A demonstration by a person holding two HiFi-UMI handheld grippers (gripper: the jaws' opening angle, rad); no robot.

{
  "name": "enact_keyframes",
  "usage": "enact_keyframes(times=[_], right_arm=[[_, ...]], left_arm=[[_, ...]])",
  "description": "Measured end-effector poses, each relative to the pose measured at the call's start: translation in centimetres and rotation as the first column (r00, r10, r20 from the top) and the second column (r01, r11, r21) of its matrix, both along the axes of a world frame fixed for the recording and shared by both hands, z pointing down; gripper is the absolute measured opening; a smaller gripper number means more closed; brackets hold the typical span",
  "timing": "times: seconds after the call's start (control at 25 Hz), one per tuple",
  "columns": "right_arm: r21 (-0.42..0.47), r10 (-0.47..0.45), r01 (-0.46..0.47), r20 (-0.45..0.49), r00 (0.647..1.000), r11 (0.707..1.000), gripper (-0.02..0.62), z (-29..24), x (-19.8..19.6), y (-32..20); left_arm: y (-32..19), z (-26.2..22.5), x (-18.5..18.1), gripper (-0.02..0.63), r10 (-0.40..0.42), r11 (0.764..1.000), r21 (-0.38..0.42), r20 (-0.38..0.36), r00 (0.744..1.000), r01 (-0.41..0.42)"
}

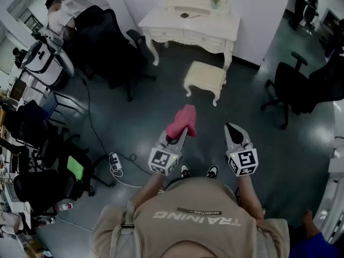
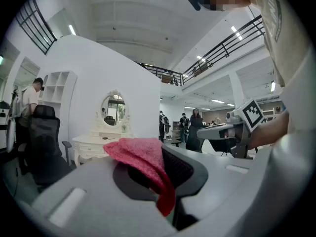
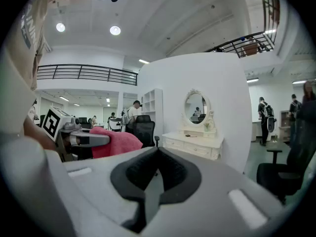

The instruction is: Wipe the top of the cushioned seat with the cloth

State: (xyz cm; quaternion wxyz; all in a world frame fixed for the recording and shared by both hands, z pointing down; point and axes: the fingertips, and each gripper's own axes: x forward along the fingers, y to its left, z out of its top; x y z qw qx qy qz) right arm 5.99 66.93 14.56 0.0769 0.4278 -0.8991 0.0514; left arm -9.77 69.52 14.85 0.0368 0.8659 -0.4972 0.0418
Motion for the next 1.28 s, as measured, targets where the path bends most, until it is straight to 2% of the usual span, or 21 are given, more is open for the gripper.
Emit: enact_keyframes(times=[0.2,0.44,0.8,1.0,1.28], right_arm=[[0.009,-0.010,0.010,-0.003,1.000,1.000,0.002,-0.2,0.2,-1.1],[0.034,-0.002,0.002,0.014,1.000,0.999,0.002,-0.9,-0.4,-1.4],[0.011,0.038,-0.038,0.003,0.999,0.999,0.002,-0.1,-3.2,-1.8],[0.019,0.066,-0.066,-0.020,0.998,0.998,0.002,0.9,-5.3,-2.6],[-0.019,0.102,-0.103,-0.036,0.994,0.995,0.002,1.9,-5.6,-5.3]], left_arm=[[-1.0,-0.3,0.4,0.038,0.013,1.000,0.011,0.009,1.000,-0.013],[-1.3,-0.7,-0.7,0.038,0.000,1.000,0.021,-0.007,1.000,0.001],[-1.2,1.9,-5.3,0.038,0.014,0.999,-0.032,-0.007,1.000,-0.014],[-3.6,2.8,-8.3,0.038,0.040,0.999,-0.017,-0.019,0.999,-0.040],[-6.8,4.5,-10.0,0.038,0.034,0.997,-0.071,-0.038,0.999,-0.037]])
